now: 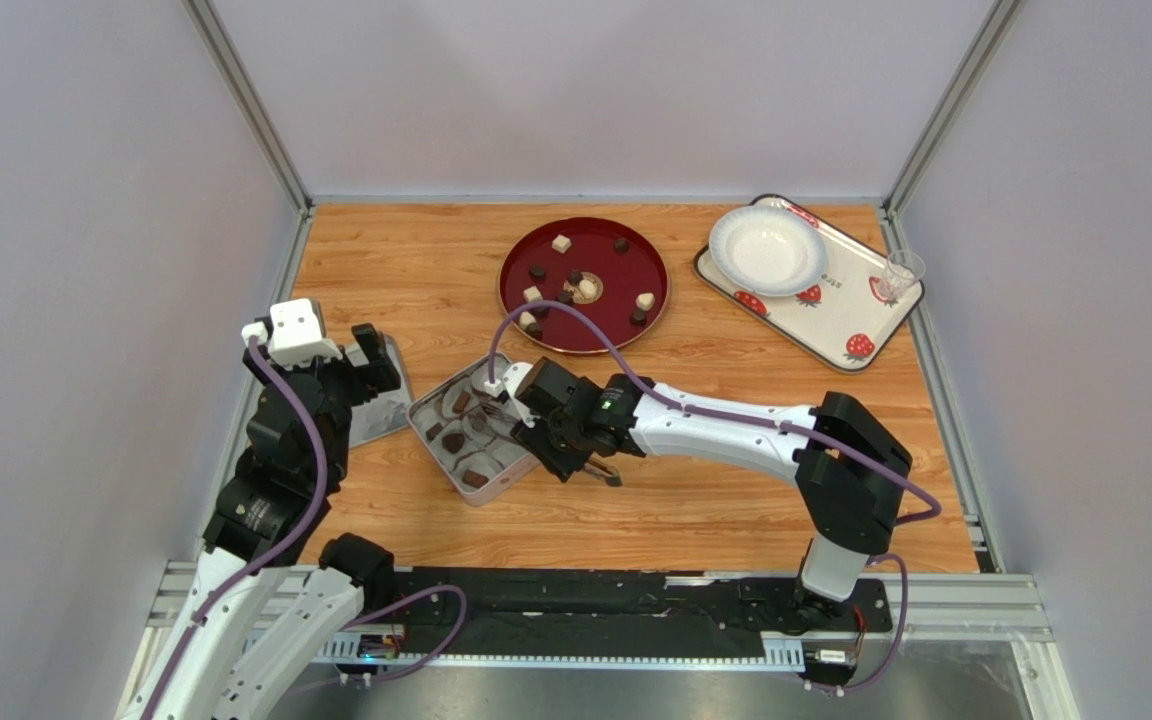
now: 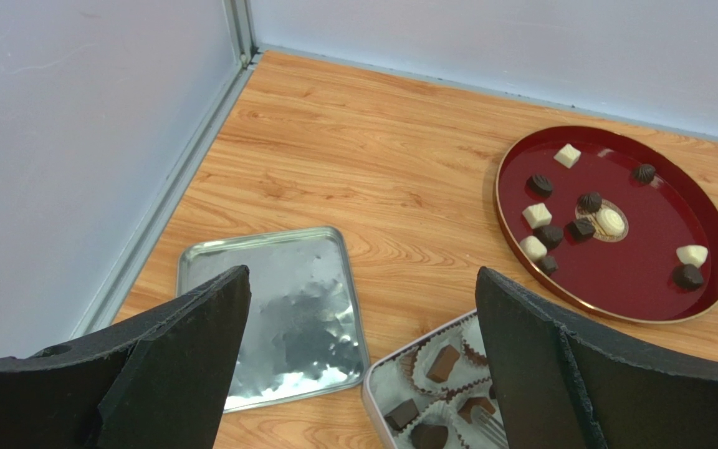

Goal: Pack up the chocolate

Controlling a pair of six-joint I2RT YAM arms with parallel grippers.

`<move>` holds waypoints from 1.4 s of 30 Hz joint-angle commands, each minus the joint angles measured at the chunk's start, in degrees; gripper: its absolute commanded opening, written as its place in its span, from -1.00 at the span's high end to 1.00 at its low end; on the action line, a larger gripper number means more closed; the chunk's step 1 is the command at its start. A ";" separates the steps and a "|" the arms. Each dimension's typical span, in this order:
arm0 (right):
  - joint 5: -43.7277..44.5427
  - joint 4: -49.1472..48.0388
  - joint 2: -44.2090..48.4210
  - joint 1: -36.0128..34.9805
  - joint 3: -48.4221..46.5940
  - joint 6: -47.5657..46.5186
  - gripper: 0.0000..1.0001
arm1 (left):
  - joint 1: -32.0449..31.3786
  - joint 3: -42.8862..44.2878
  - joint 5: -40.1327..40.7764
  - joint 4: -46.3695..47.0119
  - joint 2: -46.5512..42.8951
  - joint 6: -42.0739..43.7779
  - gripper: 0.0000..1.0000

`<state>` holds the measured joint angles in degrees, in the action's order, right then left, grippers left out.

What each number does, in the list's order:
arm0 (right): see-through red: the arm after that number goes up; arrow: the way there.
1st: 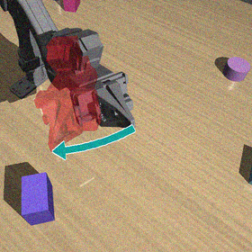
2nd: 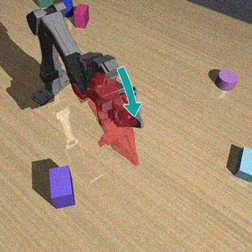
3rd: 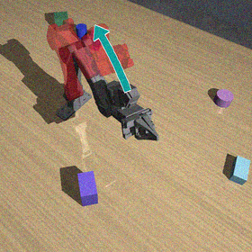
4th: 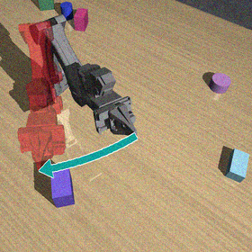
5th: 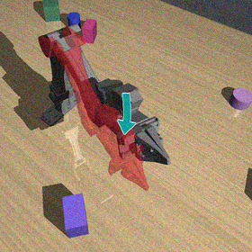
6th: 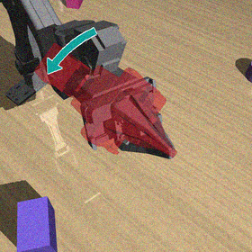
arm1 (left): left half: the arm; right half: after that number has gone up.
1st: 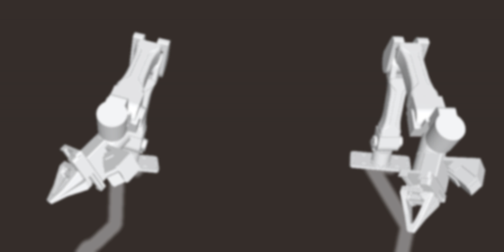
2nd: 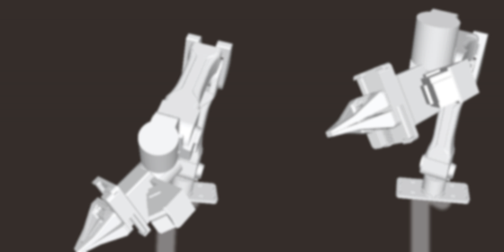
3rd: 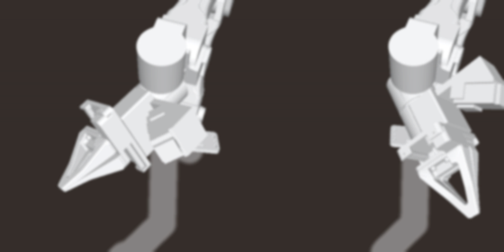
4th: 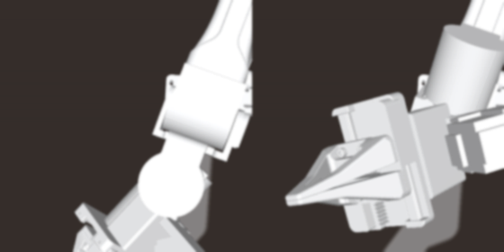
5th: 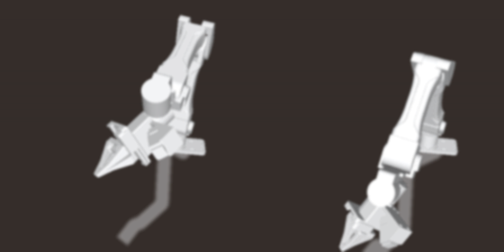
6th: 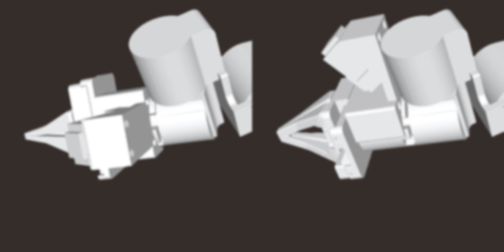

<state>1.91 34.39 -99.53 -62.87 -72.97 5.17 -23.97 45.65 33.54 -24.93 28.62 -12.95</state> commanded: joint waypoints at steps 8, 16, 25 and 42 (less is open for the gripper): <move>0.28 -0.73 4.95 -0.23 -2.97 -0.86 0.17 | 0.32 -0.03 0.47 1.73 -0.23 0.82 -0.96; 2.48 2.08 11.01 0.73 -4.64 -1.65 0.14 | 0.32 -0.03 0.21 1.81 -0.23 0.82 -0.96; 6.08 4.89 12.60 9.06 -5.96 -1.57 0.28 | 0.32 -0.03 0.03 1.81 -0.58 0.82 -0.96; 7.06 14.03 2.42 28.67 -13.42 6.60 0.32 | 0.41 -0.03 -0.85 1.72 -1.46 0.56 -0.96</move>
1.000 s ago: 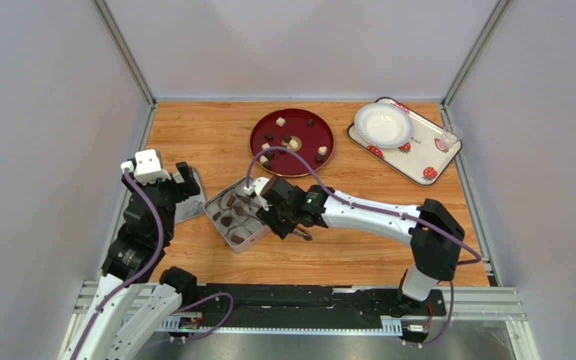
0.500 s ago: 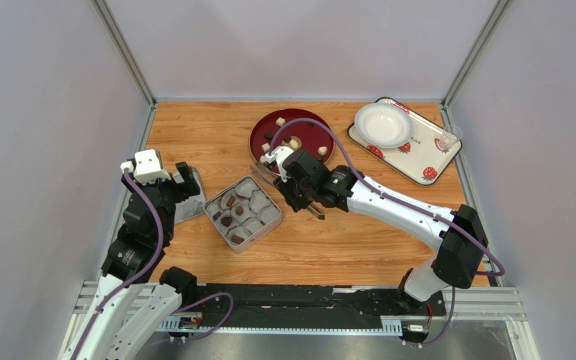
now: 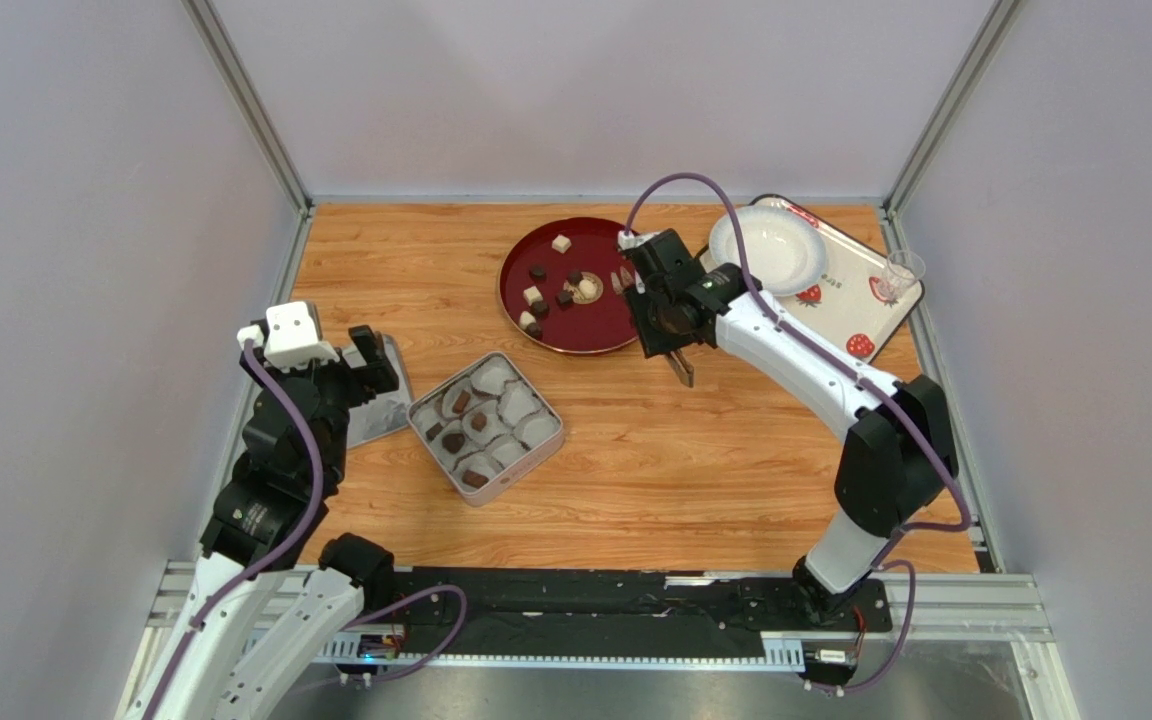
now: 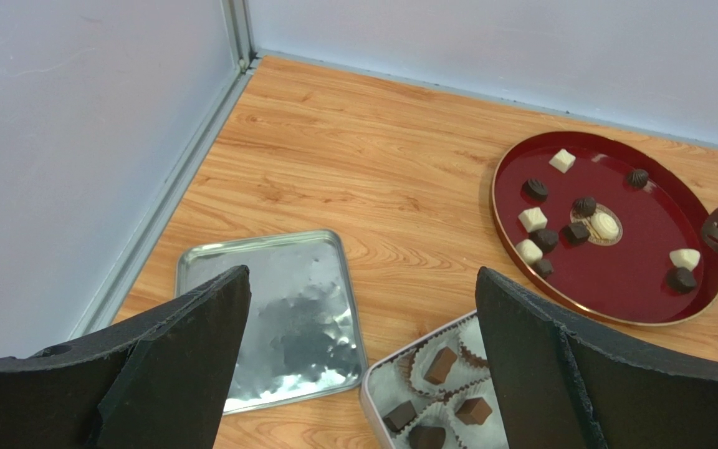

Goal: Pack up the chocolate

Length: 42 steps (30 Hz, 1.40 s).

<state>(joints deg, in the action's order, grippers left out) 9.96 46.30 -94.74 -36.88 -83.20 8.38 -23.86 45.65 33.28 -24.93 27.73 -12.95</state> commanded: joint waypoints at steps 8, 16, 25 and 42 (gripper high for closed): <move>-1.17 2.91 -5.89 6.03 -4.25 6.56 0.29 | 0.30 -0.03 -0.93 1.81 -1.01 0.56 -0.96; -1.78 2.21 -9.23 7.35 -6.18 6.29 0.24 | 0.30 0.05 -1.29 1.81 -1.27 0.56 -0.96; -2.75 1.95 -13.19 8.85 -8.91 5.68 0.19 | 0.30 0.05 -1.29 1.72 -1.45 0.56 -0.96; -5.12 2.12 -17.14 10.17 -9.44 4.54 0.17 | 0.30 -0.03 -1.29 1.81 -1.45 0.73 -0.96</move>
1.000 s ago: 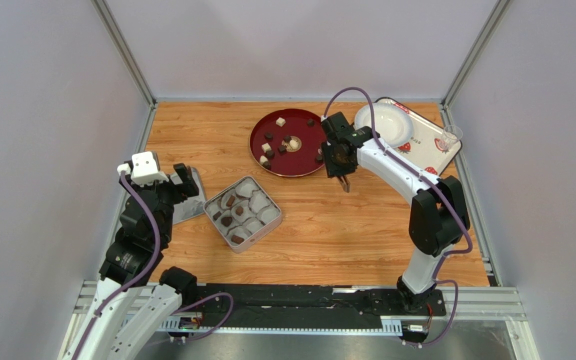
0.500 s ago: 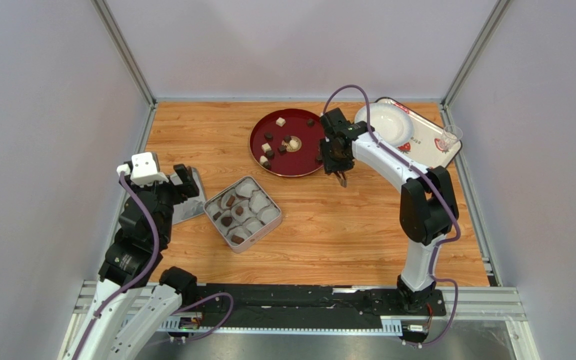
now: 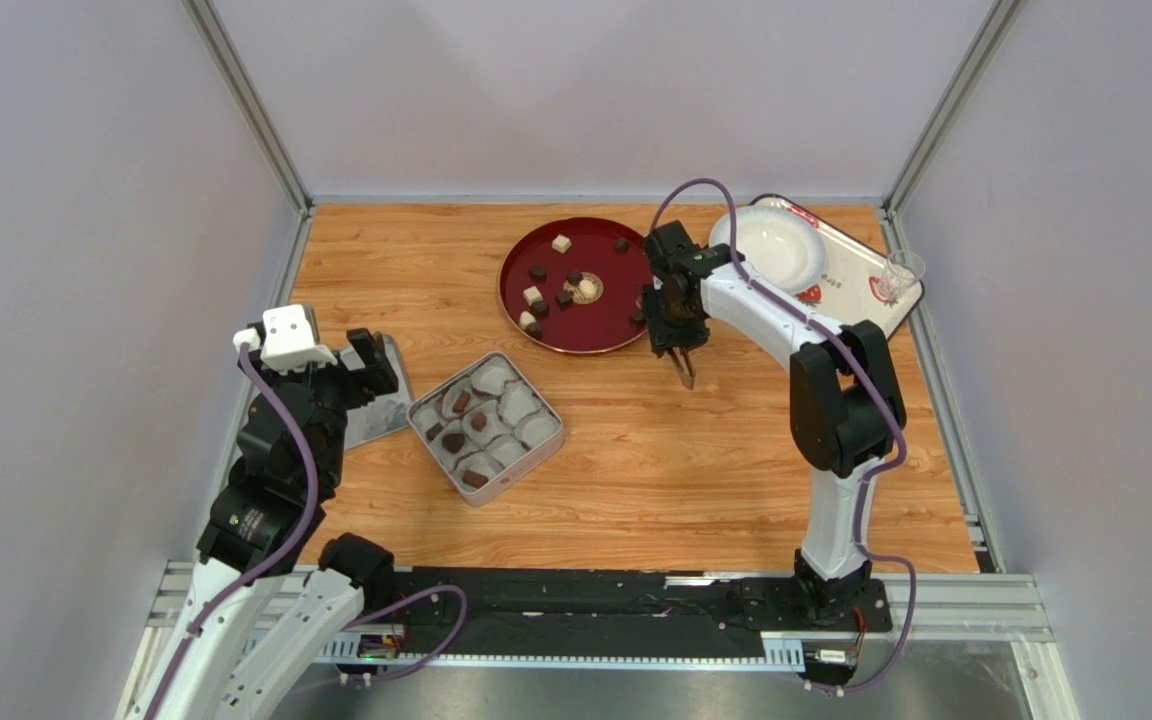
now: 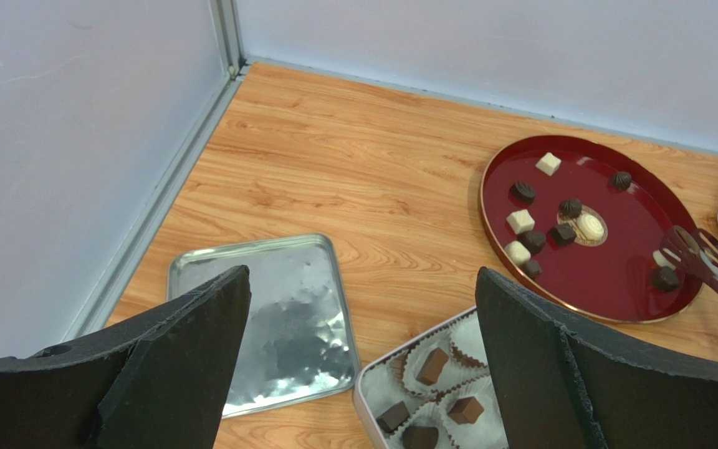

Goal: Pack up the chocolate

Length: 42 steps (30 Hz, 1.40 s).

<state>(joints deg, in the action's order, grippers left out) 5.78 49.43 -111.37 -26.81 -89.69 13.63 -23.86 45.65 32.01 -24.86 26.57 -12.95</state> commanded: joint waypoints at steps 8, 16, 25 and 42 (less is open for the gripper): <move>-2.53 4.70 -1.48 0.09 -7.77 -1.32 0.17 | 0.30 0.05 -0.02 1.75 -0.29 0.73 -0.96; -3.23 10.77 -3.93 0.00 -12.43 -0.88 0.17 | 0.30 0.05 -0.19 1.75 -0.38 0.73 -0.96; -3.14 15.34 -7.54 -0.26 -18.41 -1.94 0.13 | 0.30 0.05 -0.02 1.75 -0.64 0.65 -0.96; -4.46 17.10 -10.62 -0.97 -22.02 -2.91 0.08 | 0.30 0.05 -0.02 1.66 -0.90 0.65 -0.96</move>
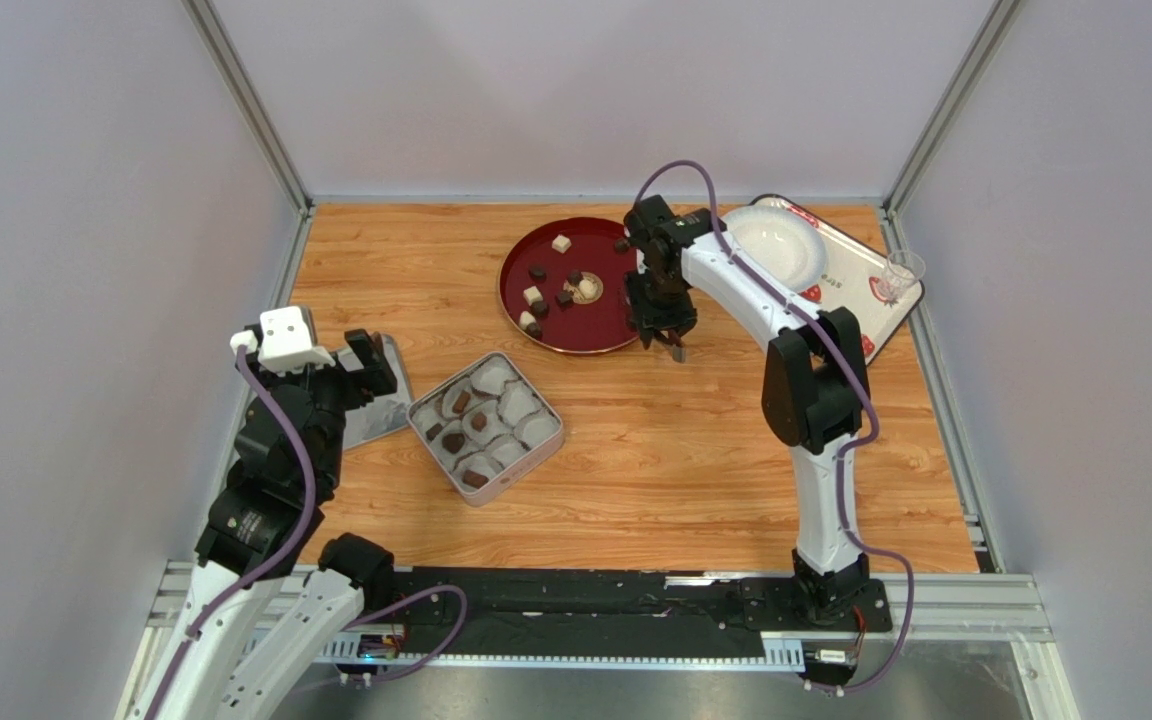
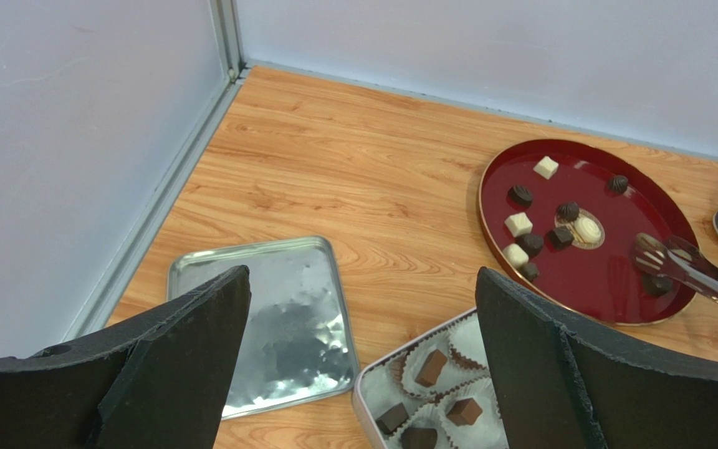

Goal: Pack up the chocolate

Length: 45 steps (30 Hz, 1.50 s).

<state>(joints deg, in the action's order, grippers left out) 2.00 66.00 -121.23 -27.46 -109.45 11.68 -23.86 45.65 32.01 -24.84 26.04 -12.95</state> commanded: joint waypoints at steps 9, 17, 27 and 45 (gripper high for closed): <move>0.29 0.71 -1.29 -0.31 -3.67 -1.31 0.20 | 0.30 0.05 0.07 1.55 -0.38 0.65 -0.96; 0.64 -0.33 1.61 -0.31 -2.62 -2.28 0.55 | 0.30 0.05 -0.02 1.55 -0.47 0.56 -0.96; 2.83 -2.80 7.14 -2.76 -0.33 -4.03 0.56 | 0.30 0.05 -0.02 1.55 -0.47 0.56 -0.96; 1.61 -5.35 24.71 -18.40 15.14 -7.46 0.56 | 0.30 -0.12 0.95 1.46 -0.20 0.65 -0.96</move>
<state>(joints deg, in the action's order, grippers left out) 4.01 62.15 -102.30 -41.63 -96.68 6.48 -23.86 45.65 32.08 -24.86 25.91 -12.95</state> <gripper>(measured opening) 0.276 0.981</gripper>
